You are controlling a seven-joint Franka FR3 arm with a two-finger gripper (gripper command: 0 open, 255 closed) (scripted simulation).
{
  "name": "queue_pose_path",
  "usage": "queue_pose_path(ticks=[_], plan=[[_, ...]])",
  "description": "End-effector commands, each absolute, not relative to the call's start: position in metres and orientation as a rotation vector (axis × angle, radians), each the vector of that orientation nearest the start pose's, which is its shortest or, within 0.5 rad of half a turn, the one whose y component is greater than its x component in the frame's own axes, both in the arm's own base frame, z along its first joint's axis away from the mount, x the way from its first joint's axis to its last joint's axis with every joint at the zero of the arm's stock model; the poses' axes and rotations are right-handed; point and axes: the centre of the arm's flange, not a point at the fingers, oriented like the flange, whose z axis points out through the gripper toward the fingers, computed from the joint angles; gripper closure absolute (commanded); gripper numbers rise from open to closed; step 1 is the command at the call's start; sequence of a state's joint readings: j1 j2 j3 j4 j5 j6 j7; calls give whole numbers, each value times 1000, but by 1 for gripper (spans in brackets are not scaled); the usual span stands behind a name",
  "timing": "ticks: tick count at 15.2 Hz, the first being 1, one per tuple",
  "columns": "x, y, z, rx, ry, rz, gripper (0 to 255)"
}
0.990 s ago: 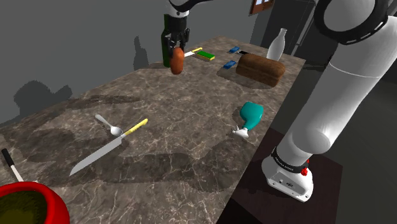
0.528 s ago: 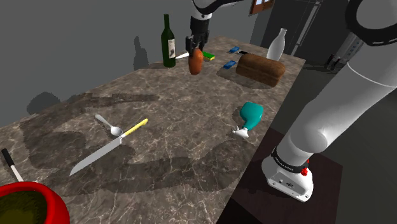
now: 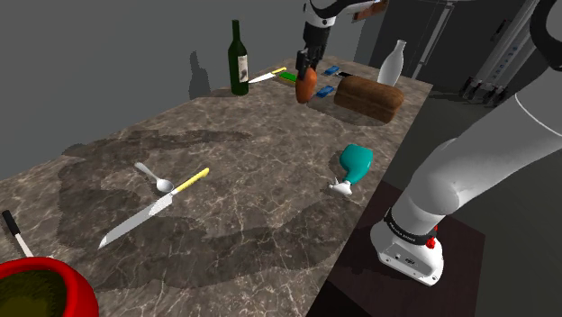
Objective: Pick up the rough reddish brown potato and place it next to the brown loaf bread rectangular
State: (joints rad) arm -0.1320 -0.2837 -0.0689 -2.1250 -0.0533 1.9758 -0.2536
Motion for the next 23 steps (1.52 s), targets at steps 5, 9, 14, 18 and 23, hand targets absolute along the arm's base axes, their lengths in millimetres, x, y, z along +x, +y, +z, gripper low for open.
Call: queue_pose_path(ticks=[5, 9, 14, 18, 23], plan=[[424, -167, 542, -3193, -117, -198, 255], [392, -209, 542, -3193, -117, -198, 255], [352, -262, 543, -3193, -117, -198, 255], [320, -304, 543, -3193, -117, -198, 255], [320, -304, 516, -3193, -117, -198, 255]])
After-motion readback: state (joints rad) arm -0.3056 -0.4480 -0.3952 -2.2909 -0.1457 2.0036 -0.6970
